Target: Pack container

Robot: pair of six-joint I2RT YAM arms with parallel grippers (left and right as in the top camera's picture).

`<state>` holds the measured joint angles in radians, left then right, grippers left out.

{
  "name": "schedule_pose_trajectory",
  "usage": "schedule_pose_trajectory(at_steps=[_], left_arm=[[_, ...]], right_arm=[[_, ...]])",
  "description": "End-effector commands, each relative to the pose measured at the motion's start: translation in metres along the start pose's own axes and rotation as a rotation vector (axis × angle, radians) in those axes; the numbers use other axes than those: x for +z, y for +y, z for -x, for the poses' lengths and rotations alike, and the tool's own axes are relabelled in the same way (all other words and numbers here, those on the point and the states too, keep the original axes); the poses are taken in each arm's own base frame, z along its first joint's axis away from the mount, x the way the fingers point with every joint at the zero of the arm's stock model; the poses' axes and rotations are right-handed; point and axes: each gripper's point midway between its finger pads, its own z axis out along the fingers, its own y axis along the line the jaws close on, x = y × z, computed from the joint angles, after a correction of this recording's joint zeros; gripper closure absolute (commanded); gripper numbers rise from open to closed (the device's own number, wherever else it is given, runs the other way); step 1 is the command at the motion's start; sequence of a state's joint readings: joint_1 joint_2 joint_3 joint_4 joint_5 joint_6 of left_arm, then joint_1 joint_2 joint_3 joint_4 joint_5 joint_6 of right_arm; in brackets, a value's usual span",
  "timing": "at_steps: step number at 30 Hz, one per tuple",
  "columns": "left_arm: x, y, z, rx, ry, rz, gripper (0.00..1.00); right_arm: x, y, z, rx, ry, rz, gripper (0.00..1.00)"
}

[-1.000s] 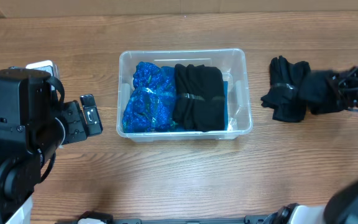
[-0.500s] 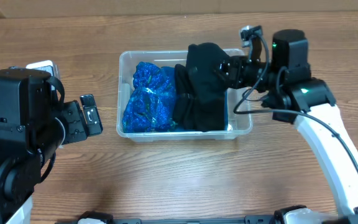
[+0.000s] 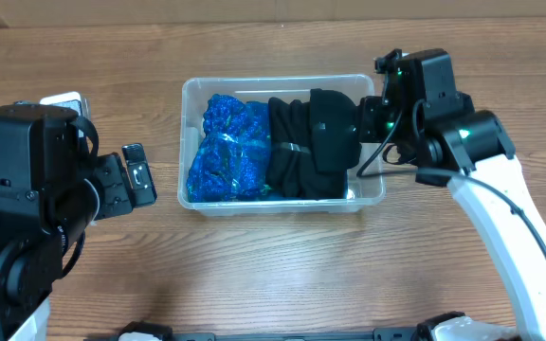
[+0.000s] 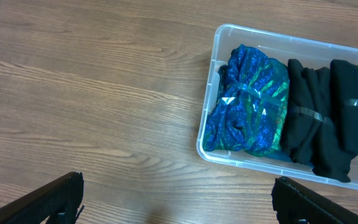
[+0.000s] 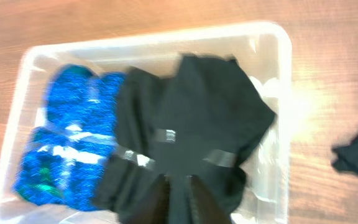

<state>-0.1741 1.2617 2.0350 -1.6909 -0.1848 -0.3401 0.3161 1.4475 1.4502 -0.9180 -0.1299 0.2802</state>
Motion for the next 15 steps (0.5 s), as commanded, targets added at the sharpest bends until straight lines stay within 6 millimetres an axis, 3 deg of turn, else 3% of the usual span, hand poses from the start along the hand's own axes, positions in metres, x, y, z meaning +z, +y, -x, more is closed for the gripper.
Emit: schedule_pose_trajectory(at_steps=[1, 2, 4, 5, 6, 7, 8, 9, 12, 13, 14, 15], left_arm=[[0.001, 0.004, 0.001, -0.002, -0.003, 0.018, 0.0], [0.001, 0.004, 0.001, -0.002, -0.003, 0.018, 0.0], [0.001, 0.004, 0.001, -0.002, -0.003, 0.018, 0.0], [0.001, 0.004, 0.001, -0.002, -0.003, 0.018, 0.0], [0.001, 0.004, 0.001, -0.002, -0.003, 0.018, 0.0], [0.001, 0.004, 0.001, -0.002, -0.003, 0.018, 0.0], [0.001, 0.004, 0.001, -0.003, -0.003, 0.018, 0.0], [0.001, 0.004, 0.001, -0.002, -0.003, 0.018, 0.0], [0.001, 0.004, 0.001, -0.002, -0.003, 0.018, 0.0], [0.001, 0.004, 0.001, -0.002, -0.003, 0.018, 0.0], [0.001, 0.004, 0.001, -0.002, -0.003, 0.018, 0.0], [0.001, 0.004, 0.001, -0.002, -0.003, 0.018, 0.0]], right_arm=[[0.046, -0.005, -0.019, 0.051, 0.08, -0.082, 0.92], [0.082, -0.017, -0.038, 0.088, 0.159, -0.134, 0.92], [0.13, -0.034, -0.072, 0.128, 0.304, -0.187, 0.93], [0.145, -0.035, -0.087, 0.14, 0.367, -0.174, 0.92], [0.149, -0.032, -0.093, 0.15, 0.395, -0.15, 0.85], [0.145, -0.024, -0.089, 0.153, 0.395, -0.115, 0.81], [0.133, -0.016, -0.074, 0.145, 0.366, -0.099, 0.76], [0.11, -0.002, -0.047, 0.1, 0.297, -0.061, 0.68], [0.046, 0.013, 0.015, 0.054, 0.085, 0.004, 0.32], [0.026, 0.004, 0.03, 0.071, 0.02, -0.005, 0.2], [0.005, -0.017, 0.046, 0.11, -0.047, -0.032, 0.1], [-0.014, -0.057, 0.059, 0.186, -0.099, -0.088, 0.05]])
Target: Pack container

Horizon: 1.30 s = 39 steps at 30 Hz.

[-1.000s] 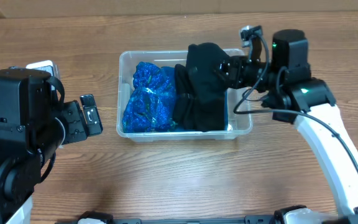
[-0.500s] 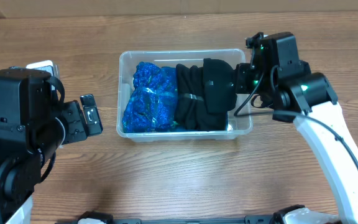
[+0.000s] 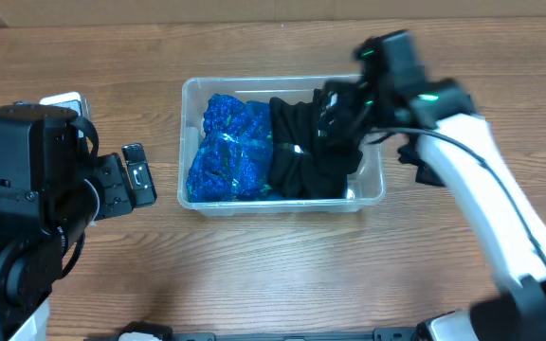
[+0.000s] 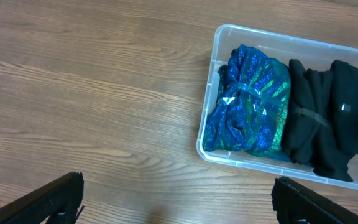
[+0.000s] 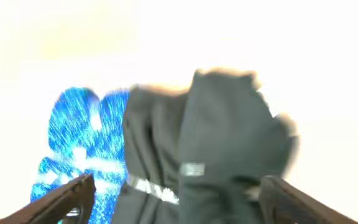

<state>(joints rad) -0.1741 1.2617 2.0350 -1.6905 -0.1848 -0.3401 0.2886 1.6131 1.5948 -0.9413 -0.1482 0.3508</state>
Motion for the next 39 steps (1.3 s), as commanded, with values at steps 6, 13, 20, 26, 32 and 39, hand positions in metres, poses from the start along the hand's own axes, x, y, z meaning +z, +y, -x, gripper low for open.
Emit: schedule_pose_trajectory(at_steps=[6, 13, 20, 26, 32, 39], left_arm=[[0.001, 0.004, 0.001, -0.002, -0.003, 0.018, 0.0], [0.001, 0.004, 0.001, -0.002, -0.003, 0.018, 0.0], [0.001, 0.004, 0.001, -0.002, -0.003, 0.018, 0.0], [0.001, 0.004, 0.001, -0.002, -0.003, 0.018, 0.0], [0.001, 0.004, 0.001, -0.002, -0.003, 0.018, 0.0], [0.001, 0.004, 0.001, -0.002, -0.002, 0.018, 0.0]], right_arm=[[-0.046, -0.264, 0.033, 0.437, -0.108, -0.347, 0.0], [0.065, -0.323, -0.009, 0.46, 0.119, -0.208, 0.0], [0.115, -0.333, -0.041, 0.467, 0.224, -0.195, 0.25], [0.092, -0.29, -0.027, 0.435, 0.23, -0.104, 0.96], [-0.073, -0.116, 0.041, 0.168, -0.097, 0.165, 0.96], [-0.061, 0.053, -0.007, 0.189, 0.008, 0.317, 0.96]])
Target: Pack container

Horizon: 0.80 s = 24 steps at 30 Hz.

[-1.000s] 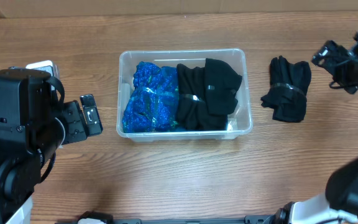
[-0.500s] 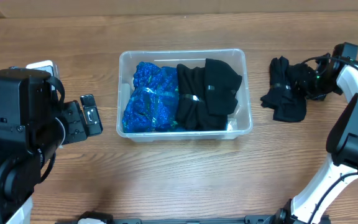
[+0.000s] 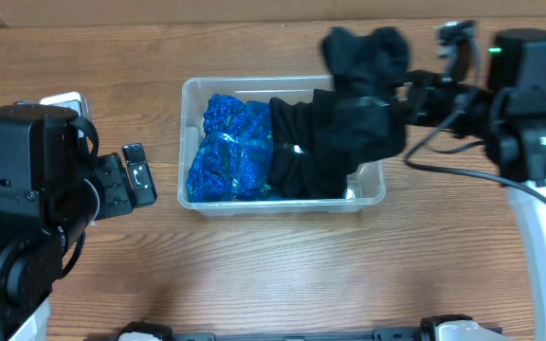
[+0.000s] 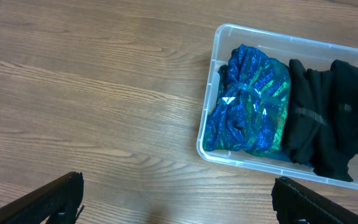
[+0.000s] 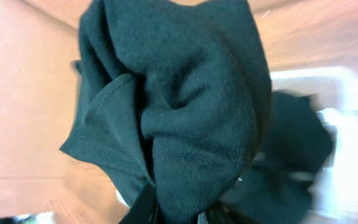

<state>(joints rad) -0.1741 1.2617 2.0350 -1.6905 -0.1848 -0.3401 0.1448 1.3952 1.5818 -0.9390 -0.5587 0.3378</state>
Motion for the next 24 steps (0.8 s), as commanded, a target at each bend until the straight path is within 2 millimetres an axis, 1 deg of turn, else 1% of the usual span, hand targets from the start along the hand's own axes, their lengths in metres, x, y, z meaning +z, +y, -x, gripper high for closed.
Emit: schedule_pose_trajectory(at_steps=[1, 2, 3, 4, 5, 6, 7, 8, 9, 10, 11, 12, 13, 14, 15, 16, 17, 18, 19, 20, 21, 22, 23, 24], left_arm=[[0.001, 0.004, 0.001, -0.002, -0.002, 0.018, 0.0], [0.001, 0.004, 0.001, -0.002, -0.003, 0.018, 0.0], [0.001, 0.004, 0.001, -0.002, -0.002, 0.018, 0.0], [0.001, 0.004, 0.001, -0.003, -0.002, 0.018, 0.0], [0.001, 0.004, 0.001, -0.002, -0.002, 0.018, 0.0], [0.001, 0.004, 0.001, -0.002, -0.003, 0.018, 0.0], [0.001, 0.004, 0.001, -0.003, -0.002, 0.018, 0.0], [0.001, 0.004, 0.001, -0.002, -0.003, 0.018, 0.0], [0.001, 0.004, 0.001, -0.002, -0.002, 0.018, 0.0], [0.001, 0.004, 0.001, -0.002, -0.003, 0.018, 0.0], [0.001, 0.004, 0.001, -0.002, -0.003, 0.018, 0.0], [0.001, 0.004, 0.001, -0.003, -0.002, 0.018, 0.0], [0.001, 0.004, 0.001, -0.002, -0.002, 0.018, 0.0], [0.001, 0.004, 0.001, -0.002, -0.002, 0.018, 0.0], [0.001, 0.004, 0.001, -0.002, -0.002, 0.018, 0.0], [0.001, 0.004, 0.001, -0.002, -0.002, 0.018, 0.0], [0.001, 0.004, 0.001, -0.002, -0.002, 0.018, 0.0], [0.001, 0.004, 0.001, -0.002, -0.002, 0.018, 0.0], [0.001, 0.004, 0.001, -0.002, -0.003, 0.018, 0.0], [0.001, 0.004, 0.001, -0.002, -0.002, 0.018, 0.0], [0.001, 0.004, 0.001, -0.002, -0.003, 0.018, 0.0], [0.001, 0.004, 0.001, -0.002, -0.003, 0.018, 0.0], [0.001, 0.004, 0.001, -0.002, -0.003, 0.018, 0.0], [0.001, 0.004, 0.001, -0.003, -0.002, 0.018, 0.0]], right_arm=[[0.07, 0.006, -0.032, 0.249, 0.092, -0.102, 0.96], [0.102, 0.011, -0.048, 0.295, 0.134, -0.126, 0.96], [0.125, 0.011, -0.06, 0.316, 0.166, -0.144, 0.96], [0.14, 0.009, -0.069, 0.328, 0.191, -0.161, 0.96], [0.157, 0.001, -0.081, 0.331, 0.222, -0.198, 0.96], [0.177, -0.022, -0.101, 0.337, 0.27, -0.288, 0.94], [0.183, -0.041, -0.11, 0.337, 0.285, -0.368, 0.77], [0.185, -0.065, -0.111, 0.289, 0.267, -0.466, 0.51], [0.178, -0.088, -0.105, 0.221, 0.233, -0.573, 0.43], [0.169, -0.1, -0.097, 0.145, 0.222, -0.627, 0.4], [0.157, -0.101, -0.089, 0.068, 0.23, -0.637, 0.4], [0.147, -0.095, -0.083, 0.02, 0.229, -0.629, 0.4], [0.13, -0.076, -0.072, -0.039, 0.202, -0.592, 0.41], [0.118, -0.058, -0.067, -0.078, 0.171, -0.552, 0.46], [0.111, -0.044, -0.064, -0.1, 0.149, -0.525, 0.5], [0.105, -0.028, -0.063, -0.121, 0.126, -0.49, 0.58], [0.107, -0.019, -0.065, -0.134, 0.122, -0.469, 0.63], [0.114, -0.014, -0.071, -0.144, 0.133, -0.449, 0.72], [0.134, -0.014, -0.084, -0.154, 0.164, -0.428, 0.84], [0.156, -0.022, -0.1, -0.155, 0.209, -0.427, 0.88], [0.177, -0.036, -0.117, -0.142, 0.255, -0.45, 0.89], [0.196, -0.055, -0.135, -0.102, 0.31, -0.487, 0.93], [0.214, -0.068, -0.159, -0.079, 0.399, -0.483, 0.96], [0.216, -0.068, -0.165, -0.081, 0.425, -0.469, 0.96]])
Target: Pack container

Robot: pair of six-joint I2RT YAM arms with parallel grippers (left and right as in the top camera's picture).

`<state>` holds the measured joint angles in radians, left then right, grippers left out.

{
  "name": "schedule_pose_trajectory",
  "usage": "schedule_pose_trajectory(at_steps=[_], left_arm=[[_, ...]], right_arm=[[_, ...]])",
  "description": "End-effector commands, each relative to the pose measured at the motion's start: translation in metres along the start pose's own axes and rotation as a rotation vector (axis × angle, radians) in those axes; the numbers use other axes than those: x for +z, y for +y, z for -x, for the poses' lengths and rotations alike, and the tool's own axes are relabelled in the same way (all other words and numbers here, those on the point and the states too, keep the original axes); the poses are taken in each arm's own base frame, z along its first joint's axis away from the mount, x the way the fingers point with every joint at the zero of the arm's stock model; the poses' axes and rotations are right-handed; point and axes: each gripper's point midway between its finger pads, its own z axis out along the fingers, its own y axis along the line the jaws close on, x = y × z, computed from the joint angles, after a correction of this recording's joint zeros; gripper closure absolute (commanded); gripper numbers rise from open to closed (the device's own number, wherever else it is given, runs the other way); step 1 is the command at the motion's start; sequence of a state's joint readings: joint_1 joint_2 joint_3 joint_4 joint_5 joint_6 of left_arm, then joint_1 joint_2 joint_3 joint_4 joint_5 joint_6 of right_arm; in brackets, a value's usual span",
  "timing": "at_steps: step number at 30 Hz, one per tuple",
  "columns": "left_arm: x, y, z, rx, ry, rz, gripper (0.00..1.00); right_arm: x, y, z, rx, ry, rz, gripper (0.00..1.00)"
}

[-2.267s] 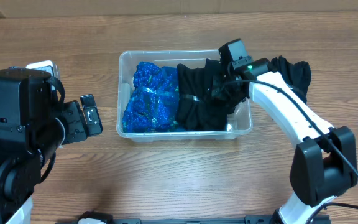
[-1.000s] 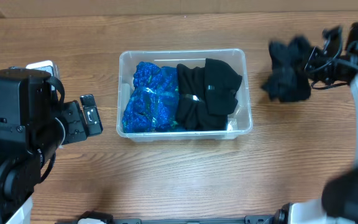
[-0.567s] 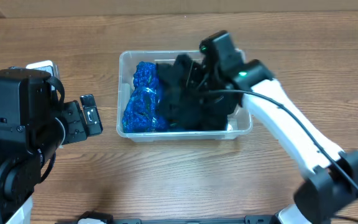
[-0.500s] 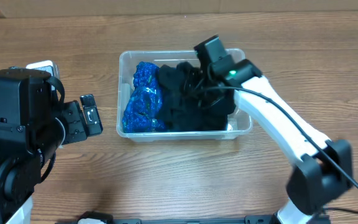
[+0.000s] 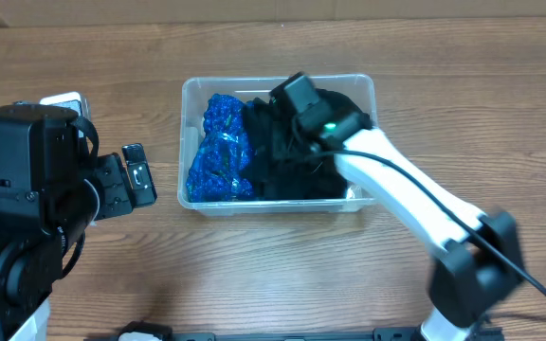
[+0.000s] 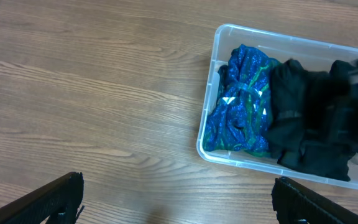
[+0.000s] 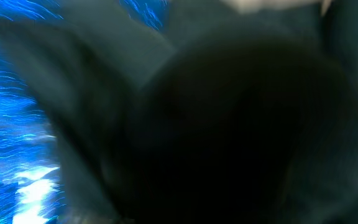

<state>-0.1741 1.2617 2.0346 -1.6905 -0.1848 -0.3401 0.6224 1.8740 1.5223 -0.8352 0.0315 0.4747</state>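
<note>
The clear plastic container (image 5: 186,142) holds a blue sparkly bundle (image 5: 218,147) at its left end and black garments (image 5: 282,166) across the middle and right. My right gripper (image 5: 292,106) is down inside the container, pressed into the black cloth, its fingers hidden. Blurred black cloth (image 7: 229,124) fills the right wrist view, with the blue bundle (image 7: 11,124) at the left edge. My left gripper (image 6: 179,205) stands open over bare table, left of the container (image 6: 207,112), holding nothing.
The right arm's white link (image 5: 406,199) crosses over the container's front right corner. A white object (image 5: 60,98) lies at the far left behind the left arm, with a black cable beside it.
My right gripper held a black garment raised over the container's back right. Now it is low inside the container, and black cloth overlaps the blue bundle's right edge. The left arm has not moved.
My right gripper was at the container's right end over the black clothes, with a dark piece lying outside. Then it was open above the container. Later it was shut on a black garment held high. Now it is buried in the black pile inside.
</note>
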Motion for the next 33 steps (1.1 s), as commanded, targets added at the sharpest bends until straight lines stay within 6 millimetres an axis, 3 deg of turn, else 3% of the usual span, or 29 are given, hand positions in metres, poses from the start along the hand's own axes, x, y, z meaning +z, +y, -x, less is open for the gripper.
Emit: schedule_pose_trajectory(at_steps=[1, 2, 3, 4, 5, 6, 7, 9, 12, 13, 14, 17, 18, 21, 23, 24, 25, 27, 30, 32, 33], left_arm=[[0.001, 0.004, 0.001, -0.002, -0.003, 0.018, 0.0], [0.001, 0.004, 0.001, -0.002, -0.003, 0.018, 0.0], [0.001, 0.004, 0.001, -0.002, -0.003, 0.018, 0.0], [0.001, 0.004, 0.001, -0.002, -0.003, 0.018, 0.0], [0.001, 0.004, 0.001, -0.002, -0.003, 0.018, 0.0], [0.001, 0.004, 0.001, -0.002, -0.003, 0.018, 0.0], [0.001, 0.004, 0.001, -0.003, -0.003, 0.018, 0.0], [0.001, 0.004, 0.001, -0.002, -0.003, 0.018, 0.0], [0.001, 0.004, 0.001, -0.002, -0.003, 0.018, 0.0], [0.001, 0.004, 0.001, -0.002, -0.003, 0.018, 0.0], [0.001, 0.004, 0.001, -0.002, -0.003, 0.018, 0.0], [0.001, 0.004, 0.001, -0.002, -0.003, 0.018, 0.0], [0.001, 0.004, 0.001, -0.002, -0.003, 0.018, 0.0], [0.001, 0.004, 0.001, -0.002, -0.003, 0.018, 0.0], [0.001, 0.004, 0.001, -0.002, -0.003, 0.018, 0.0], [0.001, 0.004, 0.001, -0.002, -0.003, 0.018, 0.0], [0.001, 0.004, 0.001, -0.002, -0.003, 0.018, 0.0], [0.001, 0.004, 0.001, -0.002, -0.003, 0.018, 0.0], [0.001, 0.004, 0.001, -0.002, -0.003, 0.018, 0.0], [0.001, 0.004, 0.001, -0.002, -0.003, 0.018, 0.0], [0.001, 0.004, 0.001, -0.002, -0.003, 0.018, 0.0]], right_arm=[[0.02, 0.005, -0.021, -0.028, 0.103, 0.045, 0.93], [0.01, 0.008, -0.017, -0.042, 0.092, 0.055, 0.86], [-0.02, 0.013, -0.008, -0.079, 0.064, 0.071, 0.72], [-0.054, 0.017, -0.002, -0.114, 0.032, 0.088, 0.69], [-0.081, 0.018, 0.002, -0.117, 0.007, 0.101, 0.53], [-0.112, 0.017, 0.002, -0.118, -0.021, 0.11, 0.0], [-0.144, 0.017, 0.004, -0.119, -0.074, 0.132, 0.0], [-0.181, 0.0, 0.016, -0.089, -0.195, 0.1, 0.0], [-0.266, -0.04, 0.041, -0.047, -0.479, 0.063, 0.0], [-0.306, -0.061, 0.042, -0.041, -0.603, 0.015, 0.0], [-0.356, -0.088, 0.03, -0.013, -0.738, -0.043, 0.0], [-0.425, -0.131, -0.016, -0.018, -0.915, -0.149, 0.0], [-0.432, -0.148, -0.034, 0.017, -0.948, -0.185, 0.0], [-0.411, -0.181, -0.067, 0.096, -0.986, -0.257, 0.0], [-0.365, -0.201, -0.089, 0.145, -1.023, -0.277, 0.0], [-0.345, -0.206, -0.096, 0.15, -1.027, -0.268, 0.0], [-0.309, -0.209, -0.107, 0.143, -1.022, -0.238, 0.0], [-0.266, -0.214, -0.12, 0.163, -1.002, -0.203, 0.0], [-0.199, -0.228, -0.137, 0.243, -0.968, -0.173, 0.0], [-0.166, -0.235, -0.14, 0.299, -0.935, -0.159, 0.0], [-0.133, -0.242, -0.145, 0.333, -0.897, -0.156, 0.0]])
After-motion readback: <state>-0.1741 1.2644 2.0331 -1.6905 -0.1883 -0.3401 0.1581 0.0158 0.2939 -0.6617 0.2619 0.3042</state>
